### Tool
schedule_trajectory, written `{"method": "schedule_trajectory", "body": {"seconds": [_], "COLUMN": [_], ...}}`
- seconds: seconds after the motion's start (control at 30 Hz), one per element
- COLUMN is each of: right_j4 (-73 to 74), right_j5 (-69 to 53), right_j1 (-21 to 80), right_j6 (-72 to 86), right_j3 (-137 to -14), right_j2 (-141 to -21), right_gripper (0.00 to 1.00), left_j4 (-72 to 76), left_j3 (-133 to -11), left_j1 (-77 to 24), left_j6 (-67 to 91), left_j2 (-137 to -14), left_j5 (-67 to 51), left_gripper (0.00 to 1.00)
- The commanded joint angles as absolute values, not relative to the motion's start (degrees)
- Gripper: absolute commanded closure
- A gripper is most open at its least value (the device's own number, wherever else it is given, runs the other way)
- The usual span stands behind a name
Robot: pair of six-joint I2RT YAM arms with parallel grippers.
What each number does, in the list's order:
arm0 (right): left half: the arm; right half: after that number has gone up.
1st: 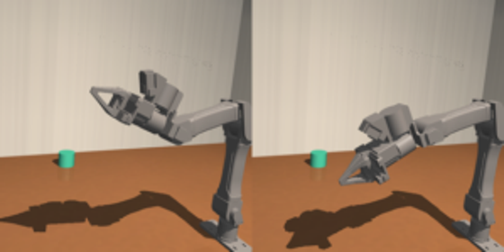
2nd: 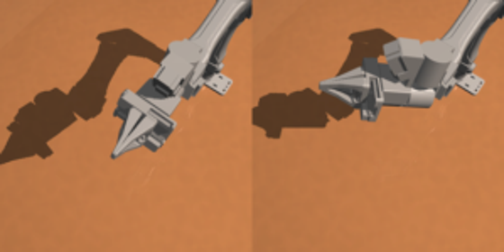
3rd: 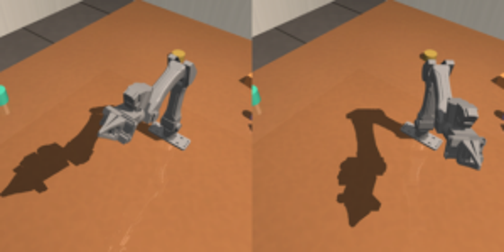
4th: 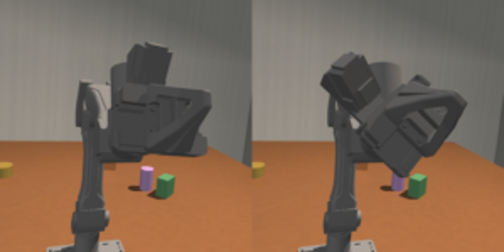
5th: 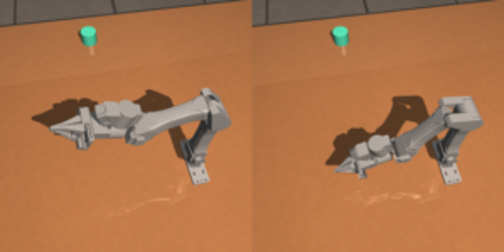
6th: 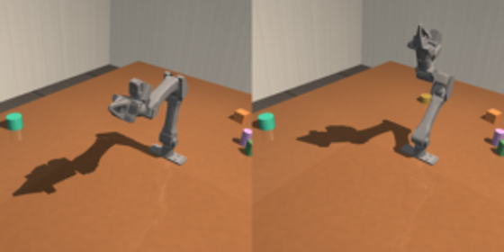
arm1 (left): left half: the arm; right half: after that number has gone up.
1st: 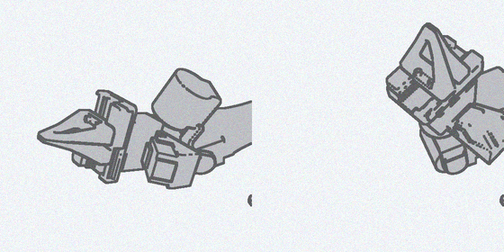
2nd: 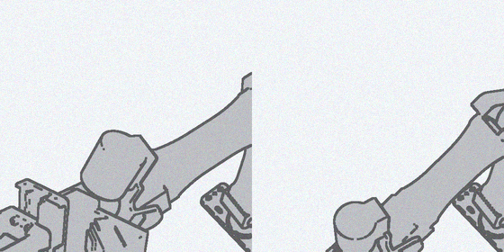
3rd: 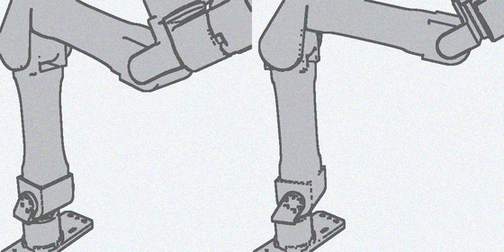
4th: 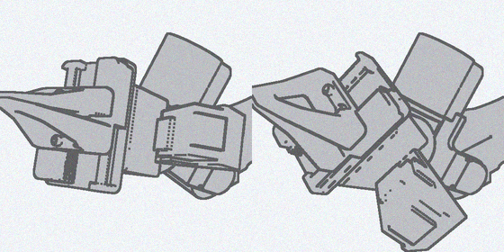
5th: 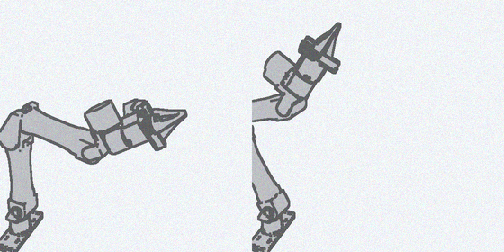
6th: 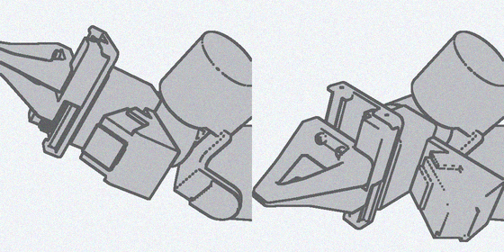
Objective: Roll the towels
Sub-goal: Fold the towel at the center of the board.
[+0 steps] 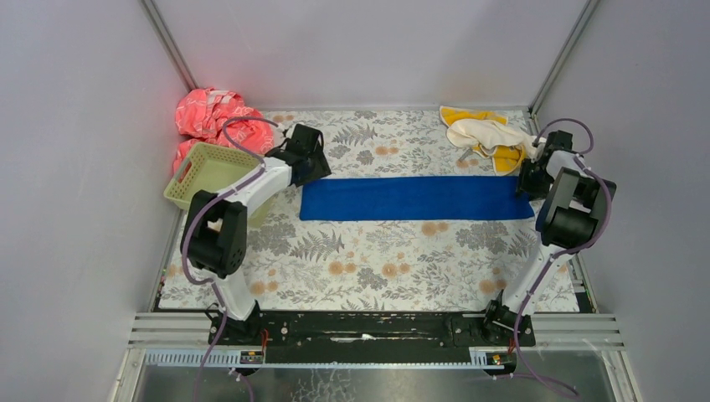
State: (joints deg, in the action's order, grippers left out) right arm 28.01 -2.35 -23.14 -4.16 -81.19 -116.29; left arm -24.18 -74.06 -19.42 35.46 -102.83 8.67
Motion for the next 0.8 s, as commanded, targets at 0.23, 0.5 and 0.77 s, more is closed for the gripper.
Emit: {"method": "schedule_trajectory", "body": {"seconds": [0.23, 0.5, 0.77], "right_j4": [27.9, 27.9, 34.8], "right_j5": [0.4, 19.7, 23.3], "right_j1": [-21.3, -21.5, -18.1], "right_j6": [-7.7, -5.9, 0.1], "right_j3": [-75.4, -83.5, -91.0], "right_j2": [-119.6, -112.4, -104.6], "right_gripper": [0.86, 1.0, 1.0], "left_j4": [-31.7, -33.6, -32.5], "left_j3": [-75.8, -71.0, -66.5], "left_j1": [-17.7, -10.4, -8.3], "left_j6": [27.8, 23.0, 21.9], "left_j2": [-92.9, -84.1, -80.2], "left_j5": [11.2, 8.2, 5.5], "left_gripper": [0.41, 0.38, 0.29]}}
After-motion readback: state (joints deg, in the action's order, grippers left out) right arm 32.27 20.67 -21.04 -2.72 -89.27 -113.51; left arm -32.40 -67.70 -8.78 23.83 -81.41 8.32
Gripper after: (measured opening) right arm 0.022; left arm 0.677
